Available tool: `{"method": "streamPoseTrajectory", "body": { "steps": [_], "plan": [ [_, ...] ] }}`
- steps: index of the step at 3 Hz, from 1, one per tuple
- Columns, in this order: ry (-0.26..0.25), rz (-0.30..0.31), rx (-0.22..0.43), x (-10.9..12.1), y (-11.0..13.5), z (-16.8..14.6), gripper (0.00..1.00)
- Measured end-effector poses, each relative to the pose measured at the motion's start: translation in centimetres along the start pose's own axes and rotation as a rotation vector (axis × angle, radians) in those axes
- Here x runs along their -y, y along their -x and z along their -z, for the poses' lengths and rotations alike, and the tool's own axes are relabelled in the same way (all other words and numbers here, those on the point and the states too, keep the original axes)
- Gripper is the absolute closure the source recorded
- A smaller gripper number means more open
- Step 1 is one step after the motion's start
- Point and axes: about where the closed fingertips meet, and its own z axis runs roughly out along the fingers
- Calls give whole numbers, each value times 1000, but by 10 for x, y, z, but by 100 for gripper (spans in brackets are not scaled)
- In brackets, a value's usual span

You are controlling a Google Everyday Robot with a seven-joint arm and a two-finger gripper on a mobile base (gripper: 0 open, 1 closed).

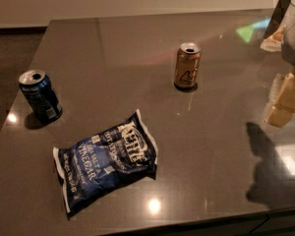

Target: Move orange can near blue chip bag

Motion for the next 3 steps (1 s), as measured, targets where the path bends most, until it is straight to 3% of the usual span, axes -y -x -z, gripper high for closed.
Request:
{"method": "streamPoseTrajectory", "body": {
  "steps": [1, 3],
  "plan": [
    [-2, -1, 0, 0, 0, 1, 0],
    [3, -71, 91, 43, 21, -30, 0]
  ]
}}
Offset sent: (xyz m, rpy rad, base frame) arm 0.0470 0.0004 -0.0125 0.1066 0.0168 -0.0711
